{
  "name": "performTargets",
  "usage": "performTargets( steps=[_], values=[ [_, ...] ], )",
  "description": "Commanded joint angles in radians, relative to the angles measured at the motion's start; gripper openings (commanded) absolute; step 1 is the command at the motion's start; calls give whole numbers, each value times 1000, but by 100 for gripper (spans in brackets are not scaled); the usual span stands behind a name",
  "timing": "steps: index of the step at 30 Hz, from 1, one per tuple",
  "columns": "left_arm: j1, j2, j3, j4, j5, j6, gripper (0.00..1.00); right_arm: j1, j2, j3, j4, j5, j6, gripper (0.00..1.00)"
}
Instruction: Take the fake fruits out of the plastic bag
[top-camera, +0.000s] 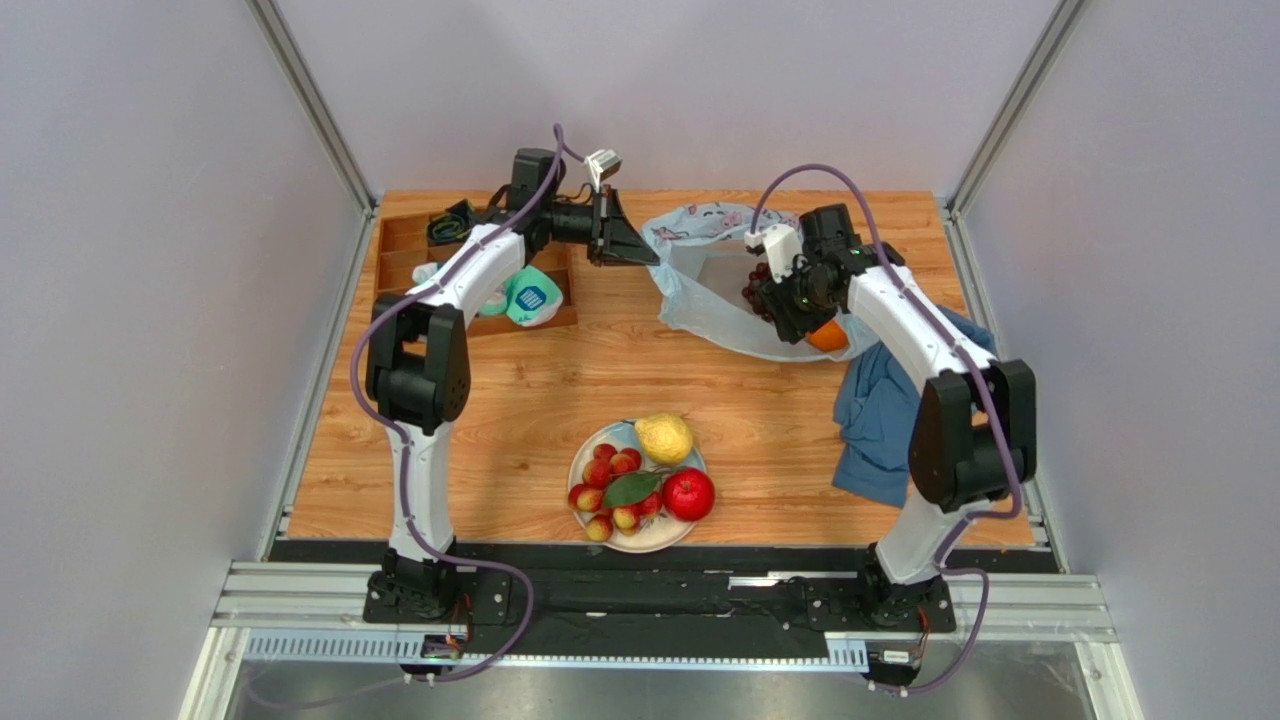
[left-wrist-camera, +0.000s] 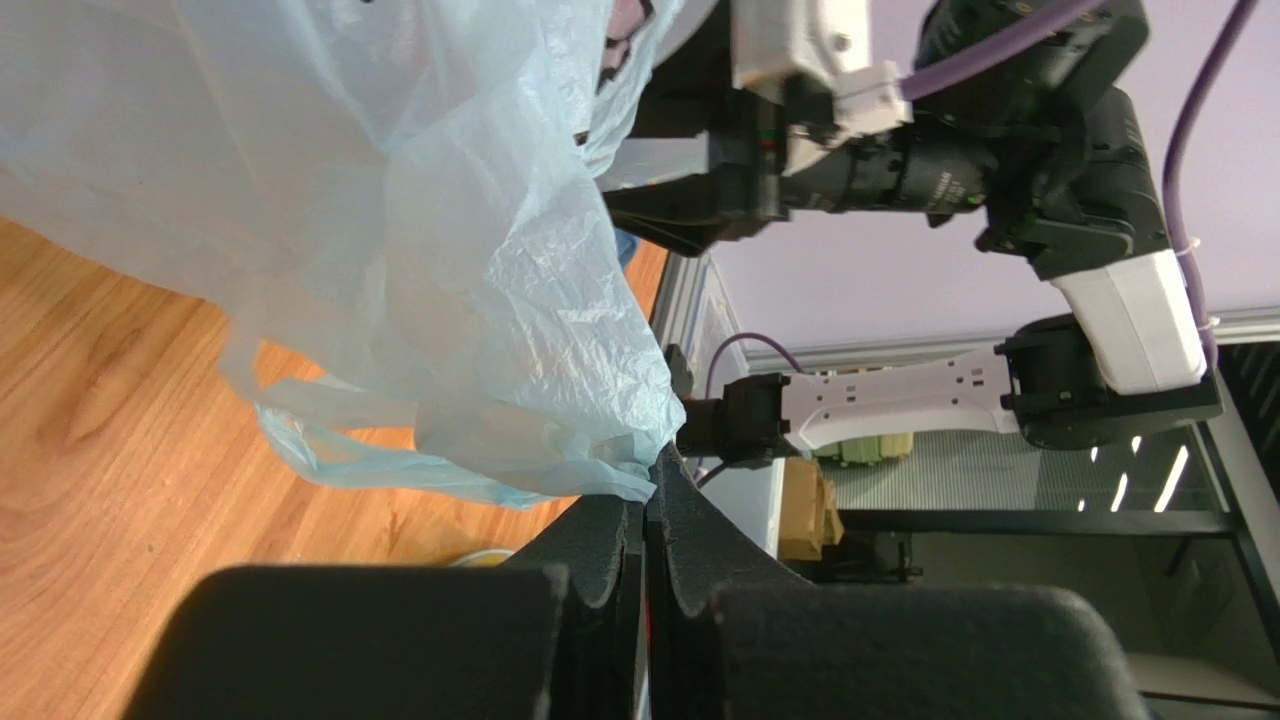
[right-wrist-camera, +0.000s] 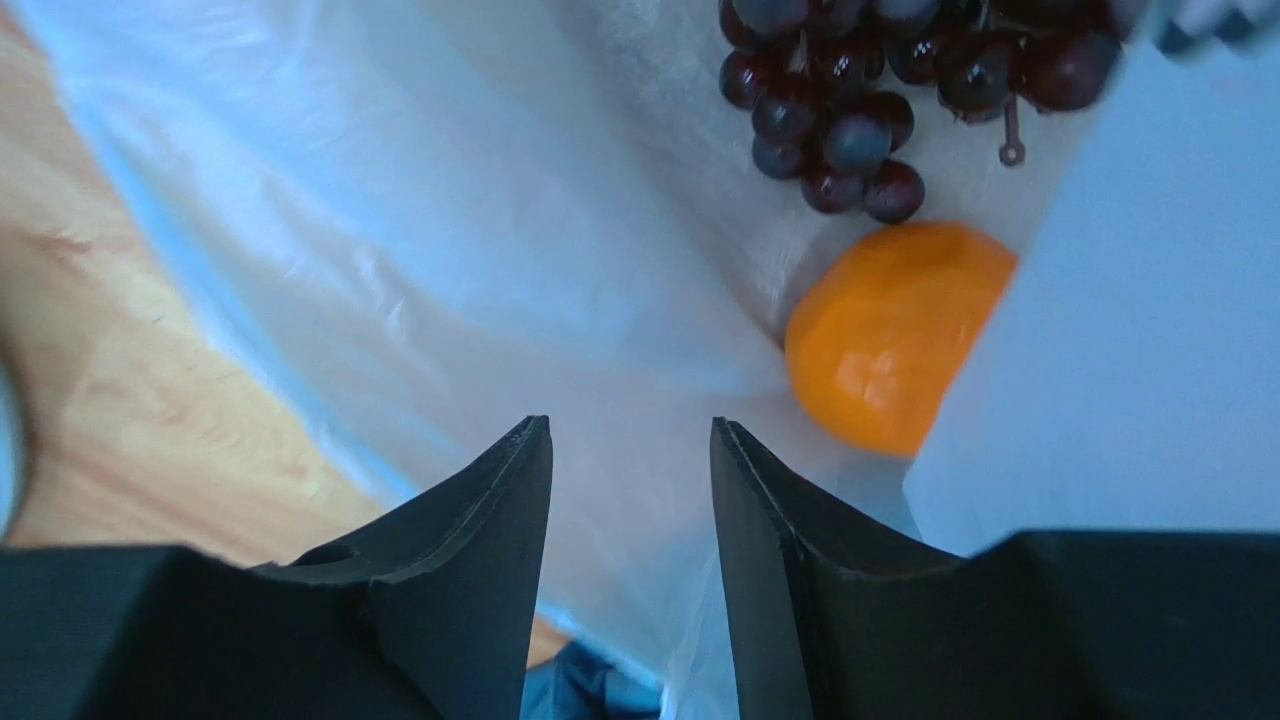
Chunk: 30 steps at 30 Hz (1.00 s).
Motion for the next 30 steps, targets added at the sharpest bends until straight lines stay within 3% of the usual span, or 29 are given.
performTargets(
  steps=[1, 9, 13, 17, 26, 27, 30],
  values=[
    [-15, -54, -37, 1, 9, 16, 0, 6, 98, 81, 139, 77, -70, 46],
    [-49, -64, -51, -1, 12, 18, 0, -27, 240, 206, 199, 242, -94, 48],
    [-49, -63, -51, -2, 17, 21, 0, -56, 289, 200, 208, 305, -142, 78],
    [-49, -57, -54, -4, 17, 24, 0, -75, 334, 178, 158, 370, -192, 87],
    [-49, -54, -63, 3, 15, 21, 0, -103, 388, 147, 188, 387, -218, 89],
    [-50, -57, -68, 4, 14, 22, 0, -104, 417, 164, 190, 384, -229, 87],
    [-53, -63, -77, -5, 10, 33, 0, -106, 441, 193, 167, 368, -249, 66]
  ],
)
